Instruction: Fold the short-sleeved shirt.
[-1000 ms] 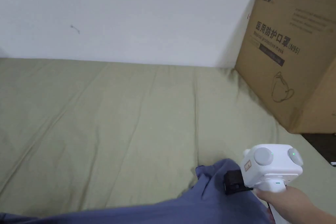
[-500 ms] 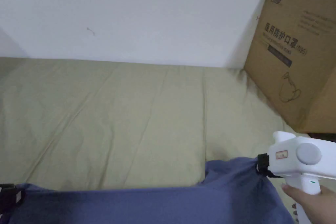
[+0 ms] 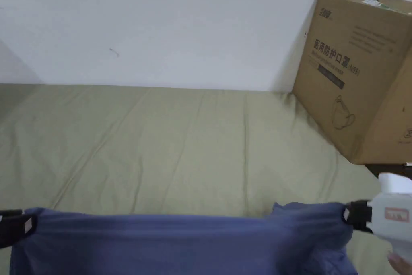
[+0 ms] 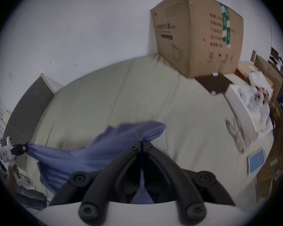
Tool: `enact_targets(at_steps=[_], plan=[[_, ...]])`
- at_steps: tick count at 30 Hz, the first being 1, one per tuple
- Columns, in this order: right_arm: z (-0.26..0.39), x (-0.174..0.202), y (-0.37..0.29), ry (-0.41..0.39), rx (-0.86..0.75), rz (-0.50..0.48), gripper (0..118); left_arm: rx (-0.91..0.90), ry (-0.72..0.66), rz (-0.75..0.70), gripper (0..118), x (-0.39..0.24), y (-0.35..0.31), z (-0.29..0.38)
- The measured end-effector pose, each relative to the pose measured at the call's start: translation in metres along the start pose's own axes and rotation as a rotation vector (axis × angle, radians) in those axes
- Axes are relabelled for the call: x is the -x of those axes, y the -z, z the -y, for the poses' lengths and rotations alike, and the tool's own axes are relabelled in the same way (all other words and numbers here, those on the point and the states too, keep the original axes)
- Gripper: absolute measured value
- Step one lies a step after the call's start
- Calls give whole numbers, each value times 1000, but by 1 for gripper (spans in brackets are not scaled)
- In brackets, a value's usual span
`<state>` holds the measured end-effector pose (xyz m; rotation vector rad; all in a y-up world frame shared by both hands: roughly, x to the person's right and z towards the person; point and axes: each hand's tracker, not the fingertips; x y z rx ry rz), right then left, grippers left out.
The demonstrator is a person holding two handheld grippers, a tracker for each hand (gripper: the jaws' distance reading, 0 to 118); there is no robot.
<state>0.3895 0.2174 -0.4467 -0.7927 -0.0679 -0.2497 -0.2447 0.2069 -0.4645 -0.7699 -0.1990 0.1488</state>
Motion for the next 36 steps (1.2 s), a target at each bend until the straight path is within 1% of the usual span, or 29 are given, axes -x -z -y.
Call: enact_targets(at_steps=[2,5,6,8,10,11,12,13,16,17,18,19,20,21,23,25,27,28,29,30,31,32,33,34,36], plan=[[38,-15,-16,29,59,-23,1,35,-17,20,2,4,-14,31],[90,-30,-37,52,141,-19,1,108,-38,41,2,6,-32,78],[106,-42,-34,58,167,-13,1,138,-34,40,2,6,-35,94],[129,-49,-28,67,207,4,1,185,-21,39,2,6,-33,118],[145,-55,-9,119,244,24,1,213,-45,21,2,7,-24,135],[150,-56,1,128,249,33,1,222,-69,22,2,9,-18,141],[152,-56,11,118,242,37,1,217,-78,19,7,11,-11,145],[153,-54,17,103,244,49,1,215,-84,13,17,12,-6,146],[145,-42,18,23,228,73,5,200,-90,-10,35,7,-6,143],[140,-37,13,-20,221,79,19,192,-87,-7,60,4,-10,139],[135,-32,5,-53,205,83,60,179,-77,-11,99,-1,-16,135],[130,-29,-3,-78,184,81,96,161,-66,-12,115,-5,-23,130],[123,-22,-16,-93,159,70,114,100,-46,0,117,-10,-37,122],[115,-14,-34,-105,94,31,117,46,-27,10,115,-17,-52,113],[103,10,-70,-142,-25,-28,117,-47,8,12,115,-34,-76,97],[94,35,-100,-171,-158,-67,117,-172,13,40,115,-53,-103,84],[94,64,-132,-178,-328,-109,117,-319,8,28,115,-76,-127,75],[97,74,-143,-175,-432,-109,116,-403,15,27,113,-85,-138,74],[103,86,-152,-179,-538,-95,114,-504,34,15,106,-97,-149,77],[108,95,-159,-167,-628,-68,99,-590,49,-22,80,-107,-159,81],[115,104,-166,-147,-721,-33,69,-691,71,-65,36,-118,-168,86],[119,112,-170,-125,-779,-15,21,-766,99,-101,0,-129,-174,91],[120,118,-170,-122,-793,-13,0,-790,123,-154,0,-135,-172,94],[117,123,-166,-122,-760,-24,0,-819,163,-188,0,-144,-176,97],[114,124,-162,-124,-718,-82,0,-796,200,-115,0,-149,-179,94]])
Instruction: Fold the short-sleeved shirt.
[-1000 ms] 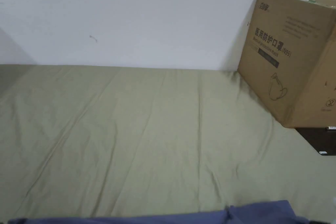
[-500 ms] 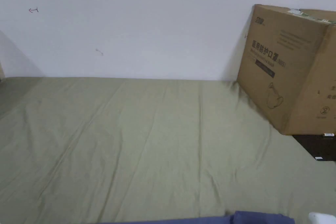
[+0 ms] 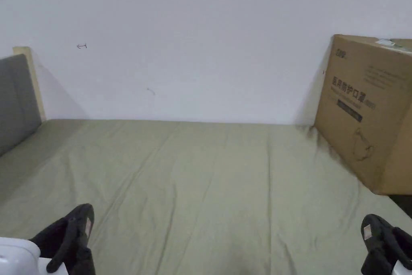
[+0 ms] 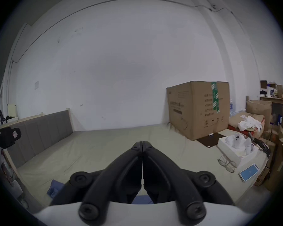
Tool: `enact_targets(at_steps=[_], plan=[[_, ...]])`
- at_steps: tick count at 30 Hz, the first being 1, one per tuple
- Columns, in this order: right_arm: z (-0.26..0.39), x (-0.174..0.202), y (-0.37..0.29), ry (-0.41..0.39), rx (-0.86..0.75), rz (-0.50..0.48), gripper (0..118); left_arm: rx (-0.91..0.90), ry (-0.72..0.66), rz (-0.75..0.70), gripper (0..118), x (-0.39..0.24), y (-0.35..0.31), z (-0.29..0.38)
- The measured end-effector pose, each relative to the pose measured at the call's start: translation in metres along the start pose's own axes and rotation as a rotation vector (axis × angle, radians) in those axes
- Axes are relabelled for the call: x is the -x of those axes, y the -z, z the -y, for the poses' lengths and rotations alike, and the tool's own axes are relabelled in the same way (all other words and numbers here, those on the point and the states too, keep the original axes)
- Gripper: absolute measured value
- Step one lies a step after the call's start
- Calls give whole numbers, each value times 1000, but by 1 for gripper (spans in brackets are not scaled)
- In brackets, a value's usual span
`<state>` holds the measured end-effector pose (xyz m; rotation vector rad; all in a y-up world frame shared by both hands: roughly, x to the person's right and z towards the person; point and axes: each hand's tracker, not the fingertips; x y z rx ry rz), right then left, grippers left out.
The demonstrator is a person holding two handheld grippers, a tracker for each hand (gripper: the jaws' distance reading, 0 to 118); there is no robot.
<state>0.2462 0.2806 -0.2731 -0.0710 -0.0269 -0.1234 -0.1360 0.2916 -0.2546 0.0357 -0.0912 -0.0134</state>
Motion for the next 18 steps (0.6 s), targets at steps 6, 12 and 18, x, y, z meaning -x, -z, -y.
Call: enact_targets(at_steps=[6,12,18], plan=[[-9,-5,5,-1,89,-6,0,152,-68,42,0,31,16,-10],[-9,-13,2,30,181,-21,0,784,-724,328,0,169,90,64],[8,-6,16,34,300,-21,0,878,-992,293,45,240,102,169]])
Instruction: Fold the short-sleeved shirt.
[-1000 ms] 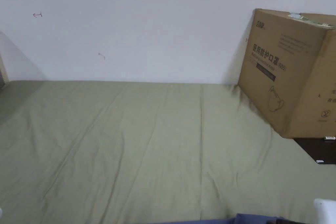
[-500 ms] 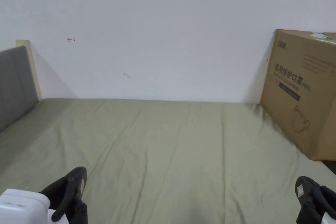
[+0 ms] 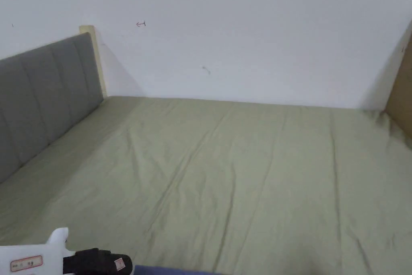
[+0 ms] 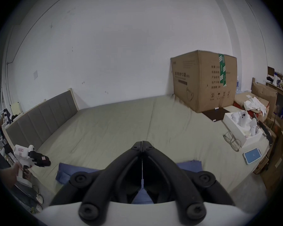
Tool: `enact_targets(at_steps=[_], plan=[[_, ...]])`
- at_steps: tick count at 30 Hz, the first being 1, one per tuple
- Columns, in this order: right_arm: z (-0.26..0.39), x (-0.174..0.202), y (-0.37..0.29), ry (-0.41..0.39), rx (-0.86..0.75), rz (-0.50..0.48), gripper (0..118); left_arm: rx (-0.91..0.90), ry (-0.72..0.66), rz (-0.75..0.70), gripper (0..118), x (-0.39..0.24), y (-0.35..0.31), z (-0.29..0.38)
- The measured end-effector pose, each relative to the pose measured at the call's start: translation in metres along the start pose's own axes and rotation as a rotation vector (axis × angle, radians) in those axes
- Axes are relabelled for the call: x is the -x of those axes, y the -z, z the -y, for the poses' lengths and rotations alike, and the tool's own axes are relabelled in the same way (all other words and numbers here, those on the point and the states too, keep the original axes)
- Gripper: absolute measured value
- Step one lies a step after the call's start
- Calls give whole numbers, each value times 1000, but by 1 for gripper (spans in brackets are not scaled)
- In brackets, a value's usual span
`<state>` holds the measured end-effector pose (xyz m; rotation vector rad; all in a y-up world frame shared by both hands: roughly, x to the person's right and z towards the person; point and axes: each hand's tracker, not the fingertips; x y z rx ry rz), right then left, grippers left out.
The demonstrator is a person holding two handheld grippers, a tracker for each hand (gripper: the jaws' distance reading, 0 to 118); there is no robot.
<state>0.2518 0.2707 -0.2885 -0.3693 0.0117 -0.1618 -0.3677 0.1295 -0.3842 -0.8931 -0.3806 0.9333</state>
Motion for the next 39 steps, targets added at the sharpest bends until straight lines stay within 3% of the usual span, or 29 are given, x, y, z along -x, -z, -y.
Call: enact_targets(at_steps=[1,2,3,8,12,15,16,17,18,19,21,22,24,28,29,32,34,35,36,39], plan=[[1,2,3,5,14,-7,0,16,-24,24,90,15,4,-2],[2,4,5,8,25,-12,0,44,-48,49,118,28,12,-3],[3,6,8,7,38,-14,0,52,-76,89,113,32,14,10],[4,21,19,-40,103,-15,0,108,-207,271,118,73,44,22],[6,28,29,-56,154,-20,0,160,-171,418,118,88,81,16],[6,34,35,-51,180,-29,0,164,-103,366,118,66,109,25],[7,33,37,-45,187,-35,0,163,-45,334,113,62,112,25],[8,35,38,-42,191,-41,0,145,-28,298,96,59,112,28],[9,37,39,-41,194,-45,0,110,-17,277,33,58,112,29],[9,40,39,-43,197,-49,0,73,-2,194,9,62,107,33],[12,44,40,-48,205,-61,0,80,37,-144,9,73,113,43],[13,45,42,-52,214,-69,0,23,-53,126,9,66,105,47],[18,43,44,-57,230,-81,0,43,113,-67,9,40,105,46],[21,43,42,-55,235,-104,0,-13,243,-234,9,-16,80,57],[23,42,41,-50,234,-110,0,-33,334,-298,9,-33,69,62],[26,34,39,-38,235,-123,0,-113,690,-702,9,-77,47,75],[29,27,36,-31,233,-123,0,-117,770,-913,10,-93,45,79],[30,23,34,-25,233,-124,0,-92,777,-949,10,-98,46,78],[32,19,32,-20,232,-123,0,-72,760,-889,10,-107,50,81],[38,4,29,15,246,-103,0,-59,615,-567,10,-139,74,89]])
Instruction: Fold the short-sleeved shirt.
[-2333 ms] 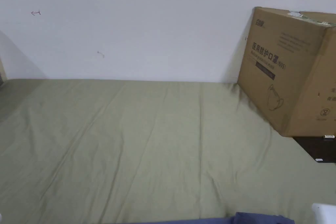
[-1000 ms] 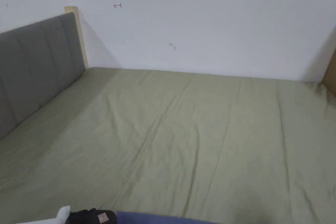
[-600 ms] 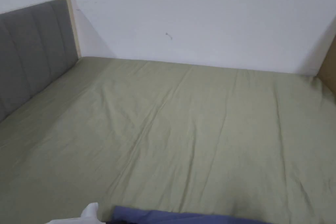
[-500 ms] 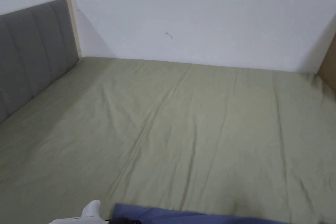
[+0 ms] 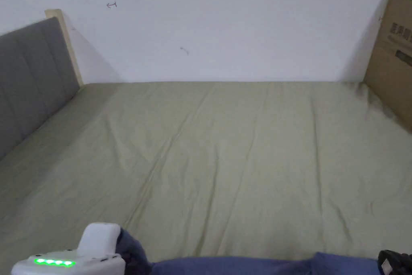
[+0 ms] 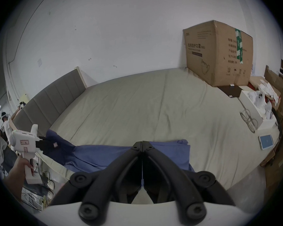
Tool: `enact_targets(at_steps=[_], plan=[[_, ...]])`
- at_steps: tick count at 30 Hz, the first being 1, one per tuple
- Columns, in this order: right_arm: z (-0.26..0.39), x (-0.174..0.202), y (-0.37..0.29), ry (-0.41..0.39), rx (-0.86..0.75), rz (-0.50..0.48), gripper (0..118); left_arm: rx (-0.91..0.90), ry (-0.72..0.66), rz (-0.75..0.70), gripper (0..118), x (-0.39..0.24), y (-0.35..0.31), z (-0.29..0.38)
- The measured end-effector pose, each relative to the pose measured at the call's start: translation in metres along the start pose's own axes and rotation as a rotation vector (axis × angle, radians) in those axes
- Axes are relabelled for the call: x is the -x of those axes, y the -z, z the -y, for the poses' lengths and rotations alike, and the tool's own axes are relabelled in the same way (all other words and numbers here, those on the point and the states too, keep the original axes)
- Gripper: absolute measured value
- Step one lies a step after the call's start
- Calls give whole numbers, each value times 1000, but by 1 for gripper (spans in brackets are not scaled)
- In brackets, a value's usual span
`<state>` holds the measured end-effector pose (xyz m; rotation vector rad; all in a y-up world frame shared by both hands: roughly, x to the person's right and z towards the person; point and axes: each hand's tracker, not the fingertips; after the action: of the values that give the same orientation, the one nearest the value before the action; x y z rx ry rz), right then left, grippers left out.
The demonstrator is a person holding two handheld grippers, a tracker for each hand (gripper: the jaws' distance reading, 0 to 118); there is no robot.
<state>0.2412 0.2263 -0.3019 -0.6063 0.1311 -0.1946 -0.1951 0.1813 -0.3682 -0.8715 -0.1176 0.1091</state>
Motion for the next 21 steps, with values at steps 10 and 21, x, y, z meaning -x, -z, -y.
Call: enact_targets(at_steps=[10,21], plan=[[5,-48,-22,133,0,53,0,102,-238,552,117,-93,58,-4],[3,-54,-14,139,-2,43,0,-19,-101,282,2,-60,20,-12]])
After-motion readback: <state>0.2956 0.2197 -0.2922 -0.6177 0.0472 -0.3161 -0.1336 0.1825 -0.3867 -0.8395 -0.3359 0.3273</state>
